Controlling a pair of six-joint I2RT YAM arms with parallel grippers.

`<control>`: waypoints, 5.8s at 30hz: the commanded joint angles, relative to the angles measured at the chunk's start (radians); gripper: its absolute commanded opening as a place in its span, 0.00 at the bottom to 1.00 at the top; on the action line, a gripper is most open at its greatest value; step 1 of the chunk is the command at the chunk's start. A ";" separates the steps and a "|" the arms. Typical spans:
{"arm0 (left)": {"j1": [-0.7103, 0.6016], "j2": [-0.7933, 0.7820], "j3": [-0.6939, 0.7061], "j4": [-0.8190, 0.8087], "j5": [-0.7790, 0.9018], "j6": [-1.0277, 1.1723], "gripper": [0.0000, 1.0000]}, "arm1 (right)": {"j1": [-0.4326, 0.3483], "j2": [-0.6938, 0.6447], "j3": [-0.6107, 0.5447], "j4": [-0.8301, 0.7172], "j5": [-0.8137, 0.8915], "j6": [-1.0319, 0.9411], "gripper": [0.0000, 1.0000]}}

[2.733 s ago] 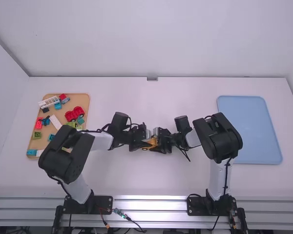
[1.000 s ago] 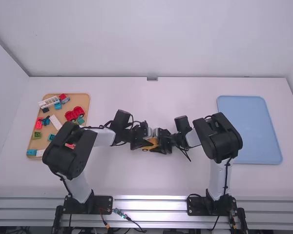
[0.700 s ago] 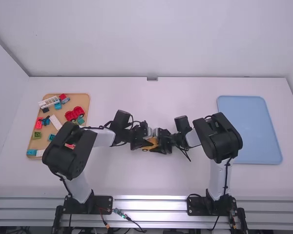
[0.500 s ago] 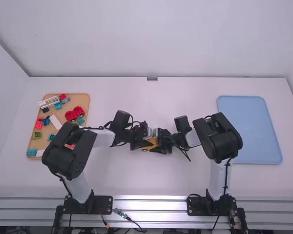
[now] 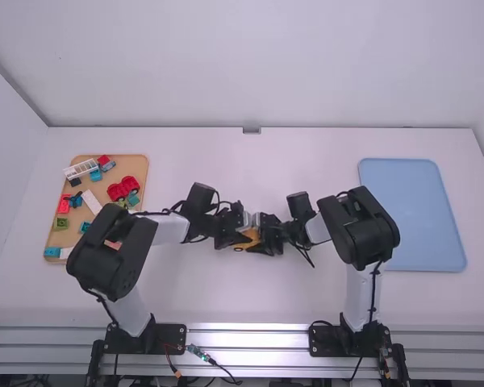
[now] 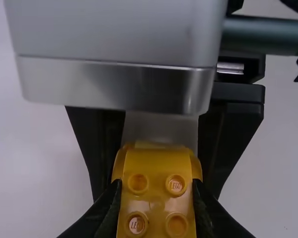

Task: Assemble lego blocks to make yellow taxi

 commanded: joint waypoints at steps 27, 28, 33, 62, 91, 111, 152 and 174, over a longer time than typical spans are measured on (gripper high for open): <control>-0.002 0.021 -0.133 0.076 -0.108 -0.053 0.02 | -0.013 0.015 -0.005 -0.005 0.064 0.029 0.00; -0.002 0.021 -0.133 0.075 -0.110 -0.054 0.02 | -0.013 0.015 -0.005 -0.005 0.065 0.028 0.00; 0.001 0.007 -0.133 0.036 -0.107 -0.011 0.02 | -0.013 0.015 -0.005 -0.005 0.065 0.028 0.00; 0.000 0.005 -0.134 0.148 -0.108 0.008 0.02 | -0.011 0.015 -0.007 -0.020 0.061 0.011 0.00; 0.000 0.020 -0.129 0.172 -0.026 0.033 0.02 | 0.005 0.015 -0.006 -0.089 0.039 -0.063 0.00; 0.060 0.020 -0.129 0.147 0.099 0.045 0.02 | 0.000 0.015 -0.006 -0.072 0.043 -0.062 0.00; 0.047 -0.127 -0.138 0.117 0.098 0.032 0.02 | -0.002 0.015 -0.005 -0.069 0.062 -0.045 0.00; 0.045 -0.053 -0.165 0.263 0.076 -0.014 0.02 | 0.000 0.015 -0.006 -0.077 0.061 -0.040 0.00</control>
